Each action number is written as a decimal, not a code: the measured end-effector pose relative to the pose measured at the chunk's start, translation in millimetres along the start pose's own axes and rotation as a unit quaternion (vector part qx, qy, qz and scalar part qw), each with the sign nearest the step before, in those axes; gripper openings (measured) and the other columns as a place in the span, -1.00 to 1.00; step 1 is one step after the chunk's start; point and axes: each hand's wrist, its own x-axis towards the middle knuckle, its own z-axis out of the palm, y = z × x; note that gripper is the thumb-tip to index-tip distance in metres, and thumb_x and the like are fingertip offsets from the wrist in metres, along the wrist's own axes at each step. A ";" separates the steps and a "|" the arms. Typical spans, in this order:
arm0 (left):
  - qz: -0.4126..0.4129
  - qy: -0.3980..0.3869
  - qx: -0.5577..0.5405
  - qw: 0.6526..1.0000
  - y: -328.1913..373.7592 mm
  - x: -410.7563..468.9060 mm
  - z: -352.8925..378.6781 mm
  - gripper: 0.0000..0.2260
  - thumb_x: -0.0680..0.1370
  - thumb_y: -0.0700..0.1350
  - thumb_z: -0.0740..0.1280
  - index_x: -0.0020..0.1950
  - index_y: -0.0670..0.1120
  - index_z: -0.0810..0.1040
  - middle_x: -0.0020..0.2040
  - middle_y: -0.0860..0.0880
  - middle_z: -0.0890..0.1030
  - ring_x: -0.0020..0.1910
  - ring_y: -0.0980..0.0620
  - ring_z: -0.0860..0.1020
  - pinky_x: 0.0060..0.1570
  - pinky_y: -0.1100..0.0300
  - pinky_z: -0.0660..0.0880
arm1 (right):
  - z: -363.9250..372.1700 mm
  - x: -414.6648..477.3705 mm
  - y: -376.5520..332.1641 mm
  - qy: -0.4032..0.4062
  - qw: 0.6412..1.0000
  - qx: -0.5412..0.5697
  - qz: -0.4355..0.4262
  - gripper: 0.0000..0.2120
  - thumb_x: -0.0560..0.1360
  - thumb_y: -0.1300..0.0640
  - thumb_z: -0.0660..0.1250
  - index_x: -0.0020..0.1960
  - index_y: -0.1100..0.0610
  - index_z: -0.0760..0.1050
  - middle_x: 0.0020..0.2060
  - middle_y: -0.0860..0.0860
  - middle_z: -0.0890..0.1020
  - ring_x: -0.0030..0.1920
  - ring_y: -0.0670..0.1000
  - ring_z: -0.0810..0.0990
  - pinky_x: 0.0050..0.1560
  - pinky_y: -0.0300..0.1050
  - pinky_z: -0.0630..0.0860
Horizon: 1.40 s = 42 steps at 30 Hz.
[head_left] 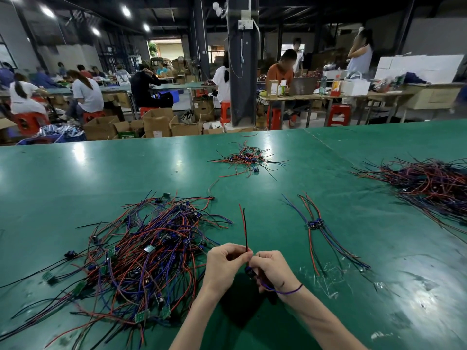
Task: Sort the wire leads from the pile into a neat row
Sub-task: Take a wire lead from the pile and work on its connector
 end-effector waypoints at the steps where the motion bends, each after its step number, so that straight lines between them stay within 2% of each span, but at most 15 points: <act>1: 0.007 0.003 0.004 1.000 -0.3 0.2 0.1 -0.87 0.38 -0.28 0.51 -0.26 -0.05 0.69 -0.30 0.01 0.69 -0.31 0.15 0.61 -0.20 0.28 0.54 | 0.9 0.2 0.5 0.002 1.000 0.002 0.001 -0.64 0.43 0.42 0.24 -0.51 0.20 0.34 -0.64 0.08 0.34 -0.71 -0.01 0.29 -0.66 -0.31 0.27; 4: -0.010 0.024 -0.021 0.999 -1.1 1.8 0.6 -0.84 0.39 -0.26 0.51 -0.31 0.00 0.69 -0.34 0.02 0.68 -0.35 0.18 0.58 -0.25 0.33 0.50 | 1.5 0.9 0.8 0.000 1.000 -0.007 -0.027 -0.64 0.41 0.41 0.27 -0.51 0.16 0.37 -0.62 0.06 0.38 -0.66 -0.02 0.32 -0.62 -0.30 0.27; 8: -0.065 0.065 -0.081 0.992 -1.8 3.4 0.3 -0.88 0.40 -0.24 0.50 -0.32 -0.07 0.69 -0.38 0.02 0.65 -0.39 0.21 0.53 -0.31 0.37 0.45 | 1.5 -1.5 -2.3 -0.023 0.997 -0.032 -0.072 -0.71 0.38 0.38 0.33 -0.47 0.13 0.47 -0.53 0.08 0.51 -0.52 -0.01 0.40 -0.47 -0.24 0.31; 11: -0.081 0.112 -0.089 0.986 -5.5 7.6 -7.1 -0.86 0.41 -0.25 0.49 -0.34 -0.07 0.68 -0.41 0.05 0.63 -0.41 0.22 0.51 -0.34 0.38 0.43 | 3.7 -6.9 -0.2 -0.047 0.993 -0.065 -0.087 -0.75 0.36 0.34 0.37 -0.44 0.12 0.48 -0.49 0.07 0.54 -0.49 -0.03 0.44 -0.42 -0.22 0.34; 17: -0.063 0.194 -0.023 0.979 -9.8 13.6 -27.6 -0.88 0.44 -0.16 0.48 -0.30 -0.01 0.66 -0.36 0.03 0.65 -0.35 0.16 0.55 -0.22 0.22 0.52 | 5.1 -15.8 -2.8 -0.092 0.986 -0.090 -0.103 -0.81 0.32 0.27 0.37 -0.43 0.09 0.48 -0.44 0.12 0.55 -0.37 0.03 0.49 -0.23 -0.08 0.42; 21: -0.030 0.257 0.017 0.966 -8.4 15.3 -36.5 -0.86 0.46 -0.11 0.46 -0.30 0.05 0.63 -0.38 0.07 0.62 -0.39 0.22 0.51 -0.34 0.40 0.44 | 5.4 -18.4 -4.7 -0.117 0.984 -0.084 -0.101 -0.82 0.32 0.25 0.37 -0.43 0.08 0.49 -0.43 0.10 0.57 -0.39 0.02 0.52 -0.23 -0.07 0.44; 24: -0.023 0.276 0.014 0.961 -5.8 16.2 -36.6 -0.86 0.46 -0.10 0.46 -0.30 0.06 0.62 -0.41 0.12 0.60 -0.42 0.25 0.49 -0.36 0.42 0.41 | 5.6 -17.4 -6.1 -0.112 0.985 -0.082 -0.100 -0.86 0.28 0.19 0.37 -0.44 0.08 0.49 -0.43 0.11 0.57 -0.40 0.00 0.52 -0.23 -0.07 0.44; 27: -0.060 0.273 -0.053 0.959 -4.5 18.6 -37.2 -0.86 0.47 -0.10 0.45 -0.30 -0.02 0.64 -0.49 0.13 0.52 -0.47 0.20 0.39 -0.41 0.36 0.38 | 2.7 -15.5 -5.6 -0.104 0.986 -0.079 -0.100 -0.88 0.26 0.17 0.38 -0.43 0.09 0.49 -0.44 0.10 0.57 -0.41 -0.01 0.52 -0.26 -0.11 0.45; 30: -0.107 0.257 -0.167 0.946 -2.0 19.8 -37.6 -0.86 0.48 -0.16 0.44 -0.29 -0.11 0.64 -0.47 0.08 0.49 -0.47 0.14 0.35 -0.39 0.30 0.38 | -1.0 -12.3 -4.0 -0.099 0.987 -0.085 -0.094 -0.88 0.26 0.17 0.38 -0.44 0.09 0.50 -0.45 0.08 0.59 -0.42 -0.03 0.54 -0.27 -0.13 0.47; 35: -0.190 0.206 -0.342 0.897 5.5 21.0 -39.7 -0.84 0.52 -0.21 0.37 -0.23 -0.26 0.59 -0.48 0.01 0.50 -0.54 0.15 0.35 -0.52 0.32 0.39 | -5.9 -6.1 -0.7 -0.085 0.988 -0.100 -0.085 -0.89 0.23 0.16 0.38 -0.46 0.10 0.50 -0.46 0.07 0.61 -0.44 -0.04 0.56 -0.31 -0.18 0.47; 38: -0.237 0.178 -0.404 0.865 7.4 21.4 -40.5 -0.80 0.56 -0.20 0.32 -0.25 -0.25 0.54 -0.51 0.00 0.49 -0.59 0.14 0.35 -0.58 0.32 0.36 | -6.0 -4.1 1.0 -0.091 0.987 -0.100 -0.084 -0.88 0.23 0.15 0.38 -0.47 0.09 0.51 -0.46 0.06 0.61 -0.44 -0.06 0.56 -0.32 -0.23 0.47; 42: -0.260 0.146 -0.479 0.826 4.8 22.0 -42.7 -0.80 0.59 -0.20 0.25 -0.24 -0.17 0.45 -0.48 0.01 0.51 -0.61 0.16 0.30 -0.59 0.35 0.30 | -6.8 -3.7 2.1 -0.097 0.987 -0.100 -0.083 -0.87 0.25 0.16 0.38 -0.46 0.08 0.50 -0.45 0.05 0.61 -0.44 -0.07 0.56 -0.33 -0.25 0.46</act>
